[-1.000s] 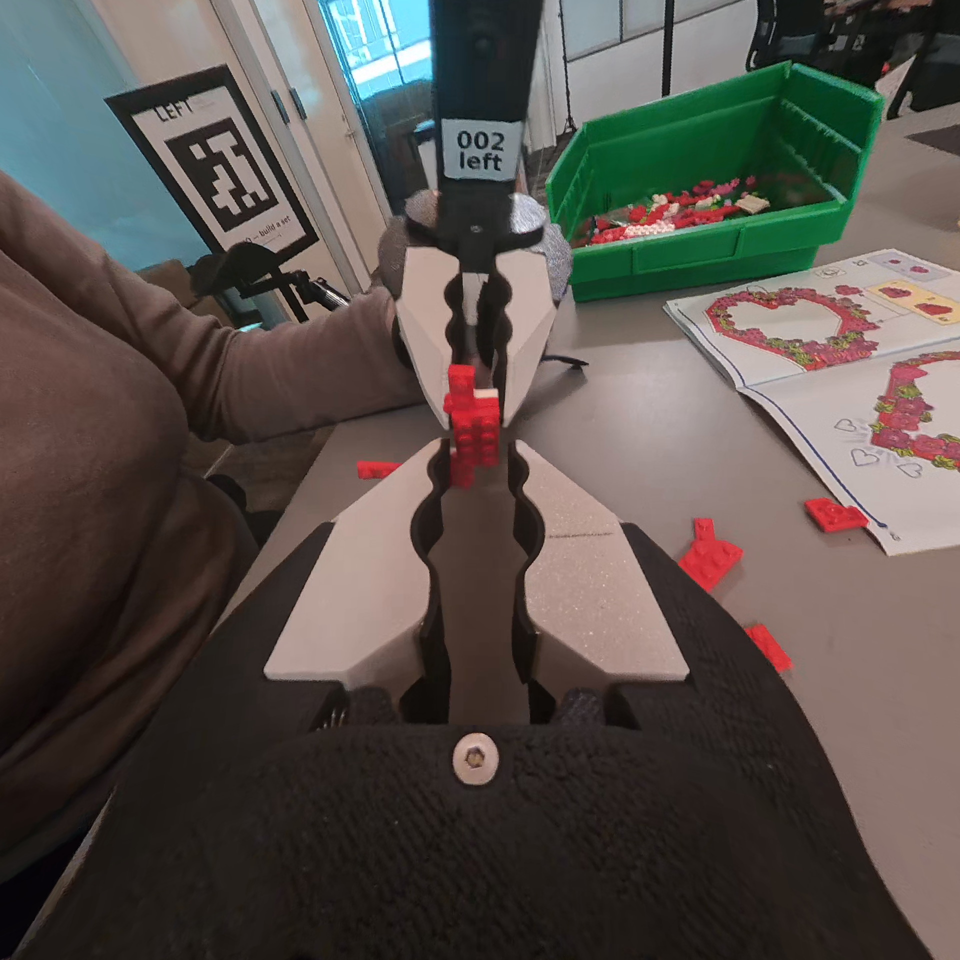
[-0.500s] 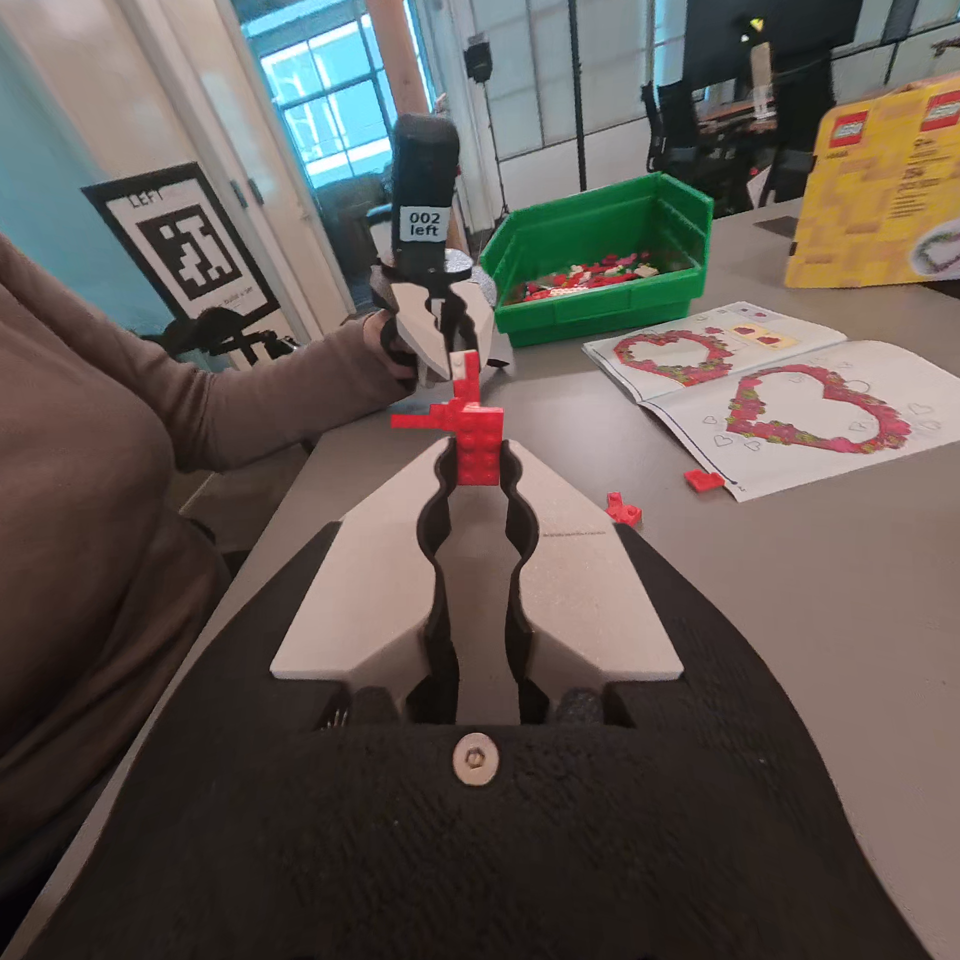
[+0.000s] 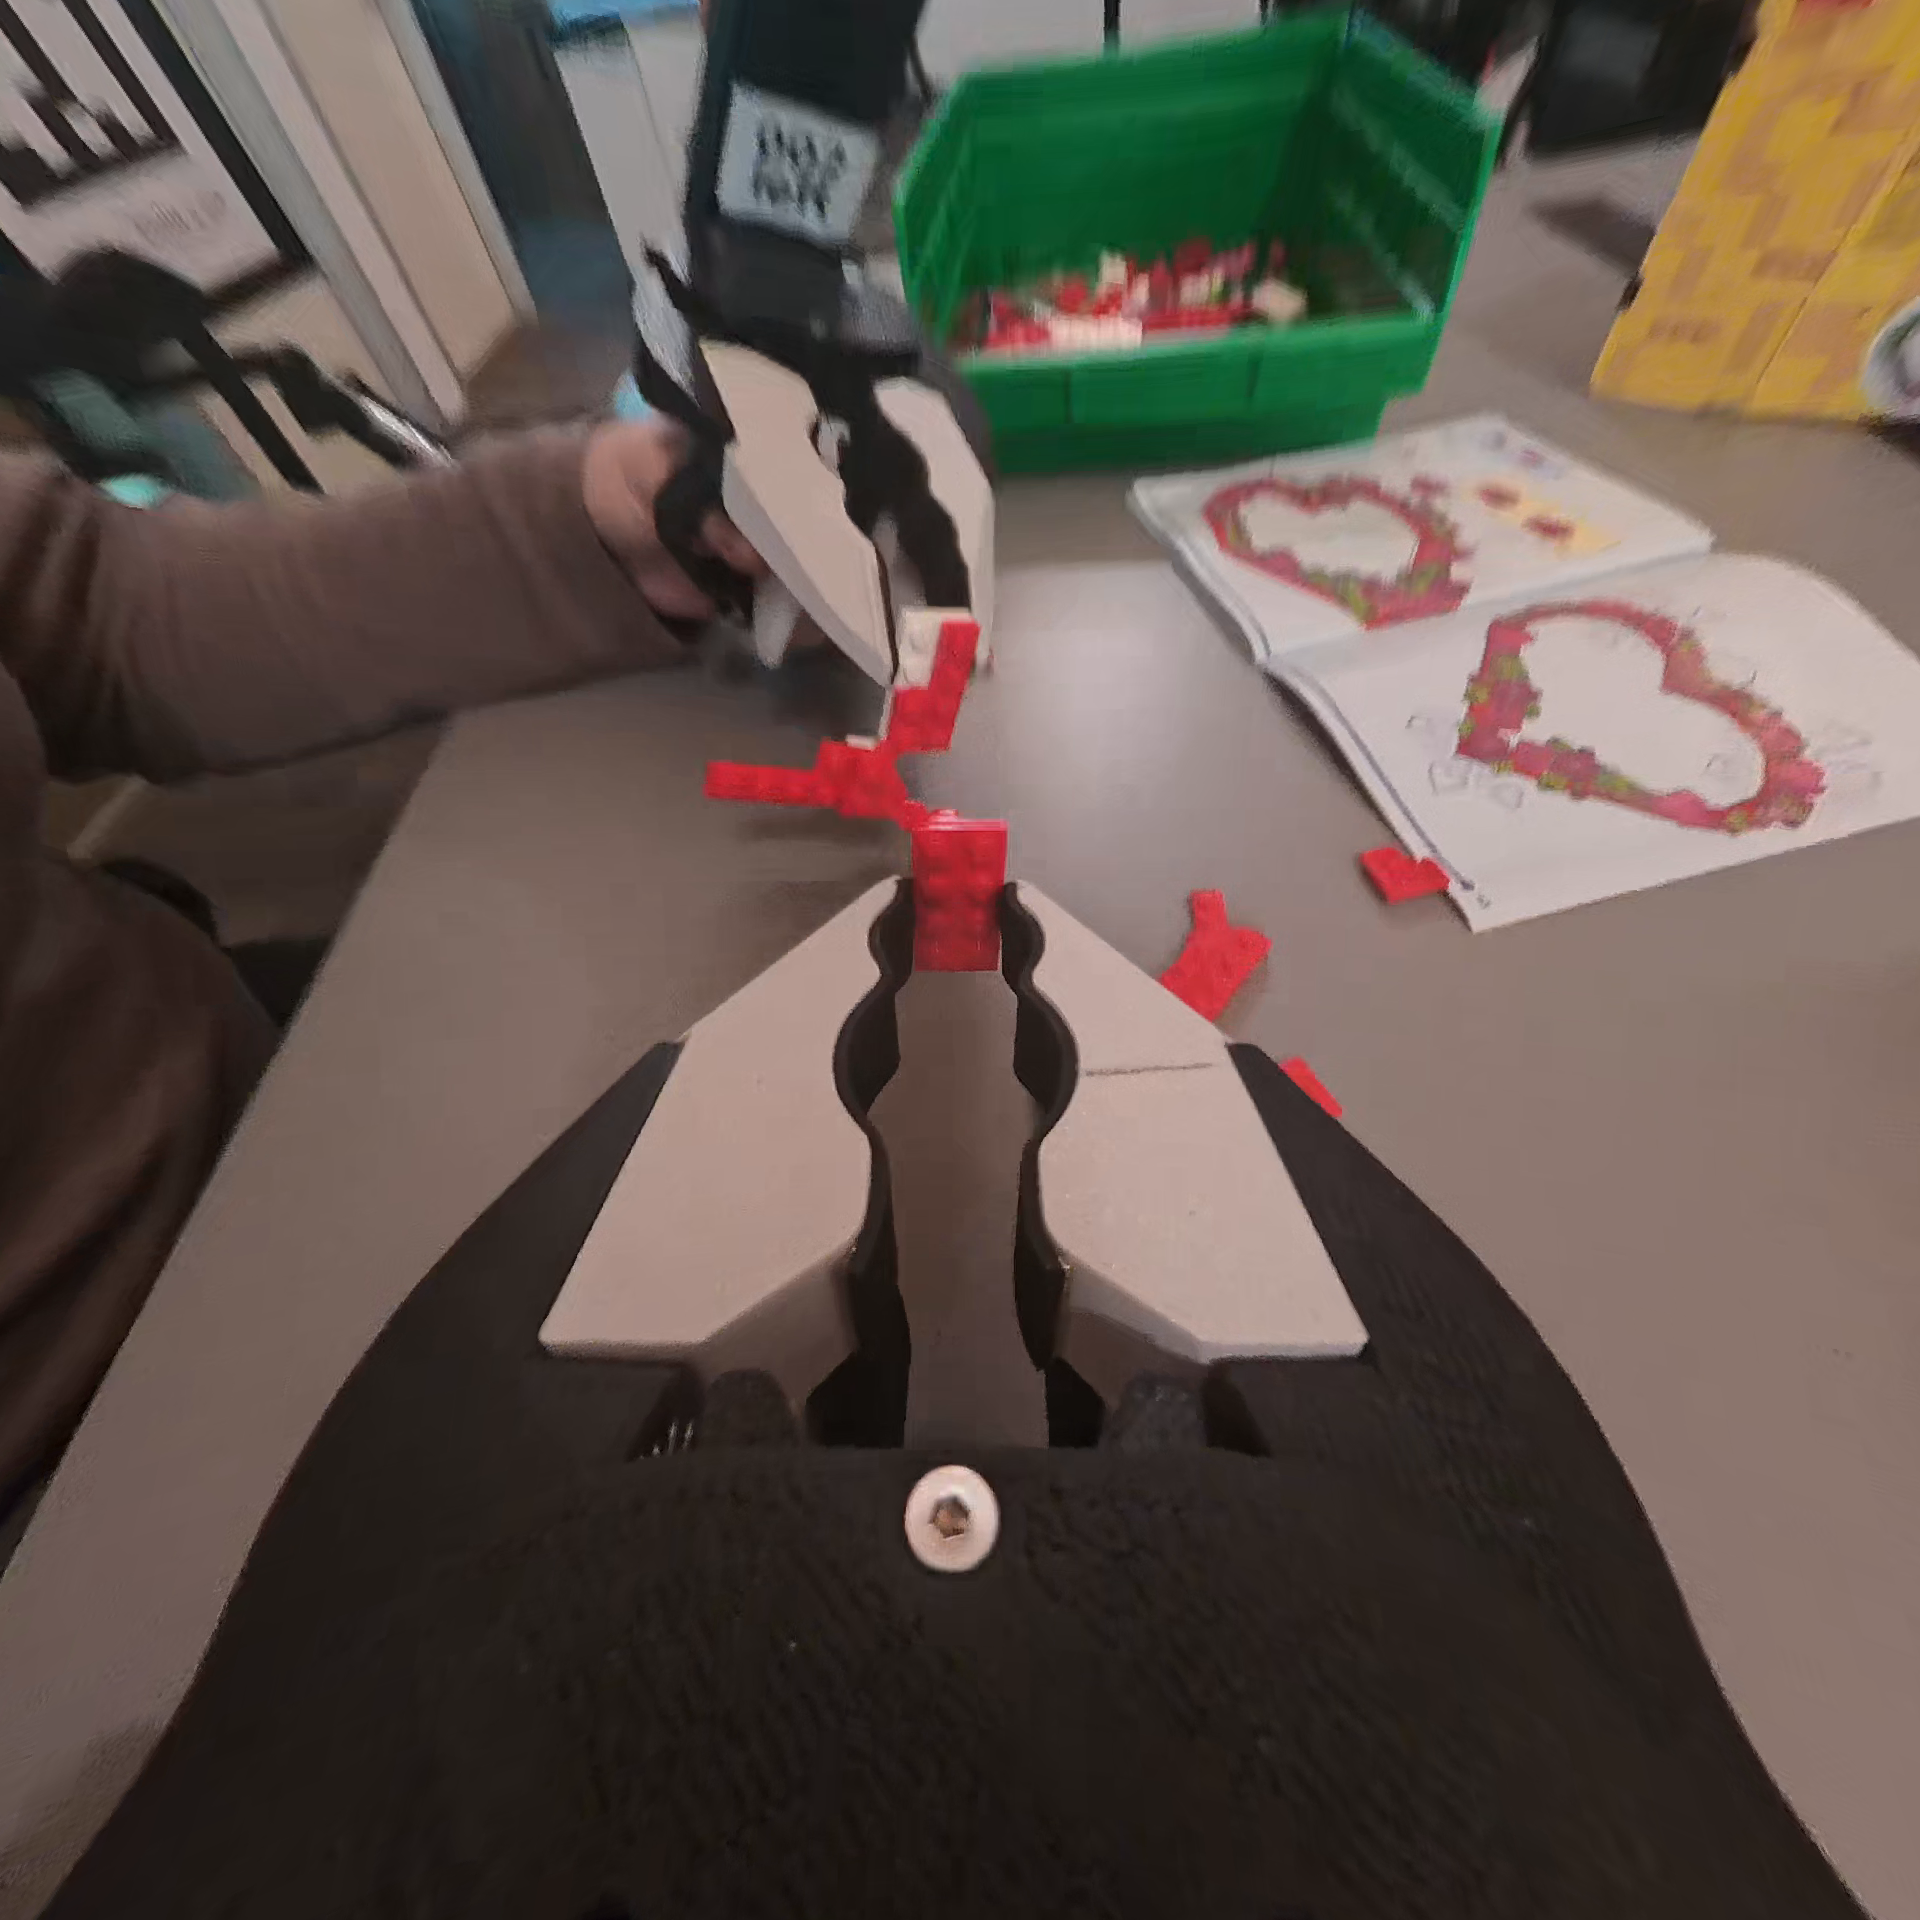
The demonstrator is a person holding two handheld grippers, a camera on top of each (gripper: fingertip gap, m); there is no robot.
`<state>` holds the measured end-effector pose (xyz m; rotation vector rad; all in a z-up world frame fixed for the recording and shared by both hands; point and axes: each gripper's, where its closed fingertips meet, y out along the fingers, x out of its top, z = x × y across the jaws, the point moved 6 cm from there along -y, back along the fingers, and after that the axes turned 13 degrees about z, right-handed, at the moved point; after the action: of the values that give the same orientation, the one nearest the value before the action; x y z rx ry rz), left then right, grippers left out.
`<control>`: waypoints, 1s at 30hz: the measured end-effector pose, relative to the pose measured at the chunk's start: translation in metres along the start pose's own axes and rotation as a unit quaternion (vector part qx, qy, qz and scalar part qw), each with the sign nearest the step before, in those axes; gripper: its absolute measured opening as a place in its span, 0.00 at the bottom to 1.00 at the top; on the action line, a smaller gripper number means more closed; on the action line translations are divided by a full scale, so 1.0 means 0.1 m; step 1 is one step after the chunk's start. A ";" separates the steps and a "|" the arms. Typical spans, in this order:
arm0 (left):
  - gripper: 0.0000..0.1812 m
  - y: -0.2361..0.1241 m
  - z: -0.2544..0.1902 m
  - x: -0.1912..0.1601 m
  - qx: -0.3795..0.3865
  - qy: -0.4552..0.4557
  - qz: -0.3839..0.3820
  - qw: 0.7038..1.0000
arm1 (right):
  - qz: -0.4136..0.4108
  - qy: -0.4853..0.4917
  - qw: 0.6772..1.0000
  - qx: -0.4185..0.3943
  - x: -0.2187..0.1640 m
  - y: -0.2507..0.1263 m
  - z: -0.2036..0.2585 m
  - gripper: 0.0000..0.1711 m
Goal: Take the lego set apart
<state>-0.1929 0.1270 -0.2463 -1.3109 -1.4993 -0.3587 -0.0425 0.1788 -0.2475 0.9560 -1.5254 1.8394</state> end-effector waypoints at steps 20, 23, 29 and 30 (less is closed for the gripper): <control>0.08 0.05 -0.36 0.07 -0.128 0.094 -0.042 0.986 | -0.118 0.043 0.982 0.144 0.34 0.11 0.29 0.06; 0.08 0.04 -0.37 0.06 -0.118 0.105 -0.034 0.987 | -0.115 0.028 0.985 0.128 0.33 0.13 0.31 0.05; 0.08 0.06 -0.37 0.07 -0.119 0.115 -0.031 0.986 | -0.133 0.050 0.978 0.150 0.35 0.10 0.28 0.07; 0.08 0.07 -0.37 0.07 -0.118 0.120 -0.028 0.985 | -0.137 0.054 0.977 0.154 0.35 0.09 0.28 0.08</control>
<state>-0.1667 0.1045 -0.2290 -1.3558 -1.3205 -0.7241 -0.0657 0.1492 -0.2219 1.1240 -1.0041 1.9188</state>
